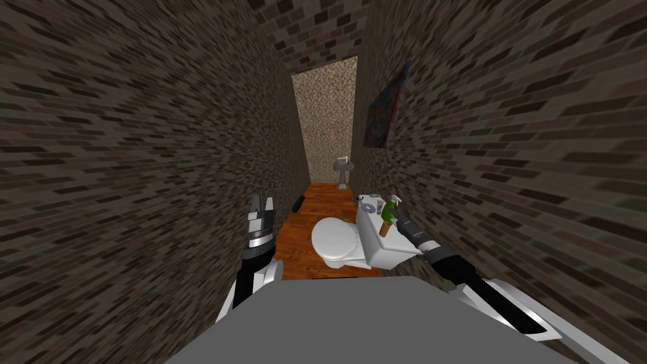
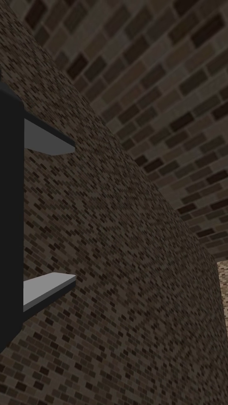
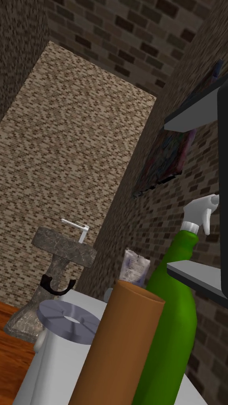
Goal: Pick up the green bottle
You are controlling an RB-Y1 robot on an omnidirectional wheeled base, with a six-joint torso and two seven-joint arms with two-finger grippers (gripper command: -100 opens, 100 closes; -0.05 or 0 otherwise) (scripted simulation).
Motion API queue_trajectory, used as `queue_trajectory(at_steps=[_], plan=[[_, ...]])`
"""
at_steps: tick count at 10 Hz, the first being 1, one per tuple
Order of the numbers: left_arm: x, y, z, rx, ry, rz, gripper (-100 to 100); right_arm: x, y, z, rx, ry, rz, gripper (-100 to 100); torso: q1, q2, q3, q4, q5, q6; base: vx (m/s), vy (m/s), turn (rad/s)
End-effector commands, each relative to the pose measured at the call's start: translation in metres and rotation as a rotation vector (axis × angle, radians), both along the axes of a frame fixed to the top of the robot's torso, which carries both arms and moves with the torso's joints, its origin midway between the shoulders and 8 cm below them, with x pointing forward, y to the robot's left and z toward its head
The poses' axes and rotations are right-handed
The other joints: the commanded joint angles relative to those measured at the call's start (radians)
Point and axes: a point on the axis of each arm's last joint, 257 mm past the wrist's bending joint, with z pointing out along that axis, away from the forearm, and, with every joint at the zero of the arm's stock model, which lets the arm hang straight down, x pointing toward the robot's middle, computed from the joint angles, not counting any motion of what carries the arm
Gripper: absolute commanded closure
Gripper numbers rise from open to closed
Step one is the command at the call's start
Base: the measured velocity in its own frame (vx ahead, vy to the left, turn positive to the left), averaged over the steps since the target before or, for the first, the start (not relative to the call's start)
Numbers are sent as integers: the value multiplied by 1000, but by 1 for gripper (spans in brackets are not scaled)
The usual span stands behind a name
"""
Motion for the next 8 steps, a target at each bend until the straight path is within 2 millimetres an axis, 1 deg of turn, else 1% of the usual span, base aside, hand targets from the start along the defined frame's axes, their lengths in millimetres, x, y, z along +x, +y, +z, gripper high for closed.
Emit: queue_trajectory(at_steps=[1, 2, 3, 4, 5, 6, 7, 8], plan=[[0, 0, 0, 0, 0, 0, 0, -4, -7, -8, -30, 30, 4, -100, 0, 0, 0, 0, 0, 0, 4, 29, 26], [0, 0, 0, 0, 0, 0, 0, -8, -18, -18, -61, 71, -3, -100, 0, 0, 0, 0, 0, 0, 3, 27, 56], [0, 0, 0, 0, 0, 0, 0, -7, -18, -18, -70, 74, 4, -100, 0, 0, 0, 0, 0, 0, 3, 17, 32], [0, 0, 0, 0, 0, 0, 0, -12, -29, -28, -101, 116, -3, -100, -1, 0, 0, 0, 0, 0, 4, 20, 82], [0, 0, 0, 0, 0, 0, 0, -11, -29, -27, -110, 118, 4, -100, -1, 0, 0, 0, 0, 0, 2, 19, 28], [0, 0, 0, 0, 0, 0, 0, -16, -40, -37, -144, 160, -3, -100, -1, 0, 0, 0, 0, 0, -2, 28, 71], [0, 0, 0, 0, 0, 0, 0, -15, -40, -36, -152, 162, 3, -100, -1, 0, 0, 0, 0, 0, 1, 19, 29], [0, 0, 0, 0, 0, 0, 0, -20, -53, -45, -187, 204, -3, -100, -1, 0, 0, 0, 0, 0, 4, 24, 69]])
